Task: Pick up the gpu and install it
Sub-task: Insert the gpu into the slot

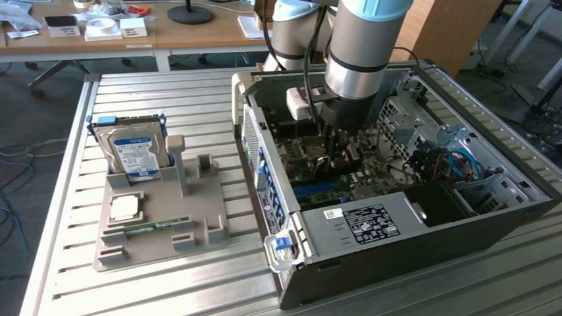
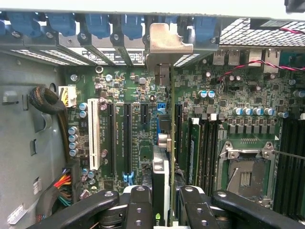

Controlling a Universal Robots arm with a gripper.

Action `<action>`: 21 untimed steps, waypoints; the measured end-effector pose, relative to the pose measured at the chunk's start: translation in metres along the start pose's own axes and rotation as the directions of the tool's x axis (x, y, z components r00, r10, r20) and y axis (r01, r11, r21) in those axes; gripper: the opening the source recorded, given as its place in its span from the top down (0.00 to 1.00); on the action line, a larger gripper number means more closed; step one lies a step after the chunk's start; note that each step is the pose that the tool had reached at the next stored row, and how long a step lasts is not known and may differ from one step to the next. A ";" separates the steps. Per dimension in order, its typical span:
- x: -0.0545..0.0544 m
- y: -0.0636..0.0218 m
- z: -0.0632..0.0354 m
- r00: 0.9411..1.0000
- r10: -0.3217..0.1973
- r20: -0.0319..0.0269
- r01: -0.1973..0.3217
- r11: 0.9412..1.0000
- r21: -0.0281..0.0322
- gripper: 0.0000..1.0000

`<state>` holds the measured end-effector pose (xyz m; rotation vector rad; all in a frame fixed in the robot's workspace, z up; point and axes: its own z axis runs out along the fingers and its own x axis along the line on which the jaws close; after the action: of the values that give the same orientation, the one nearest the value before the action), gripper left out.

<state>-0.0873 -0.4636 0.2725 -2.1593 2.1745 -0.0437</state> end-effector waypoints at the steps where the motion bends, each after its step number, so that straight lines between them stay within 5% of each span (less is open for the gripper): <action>1: 0.000 0.0001 0.0000 1.000 0.000 0.000 0.000 1.000 0.000 0.73; 21: 0.001 0.0026 0.0056 1.000 0.006 0.000 -0.006 1.000 0.000 0.73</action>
<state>-0.0894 -0.4646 0.2666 -2.1521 2.1814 -0.0441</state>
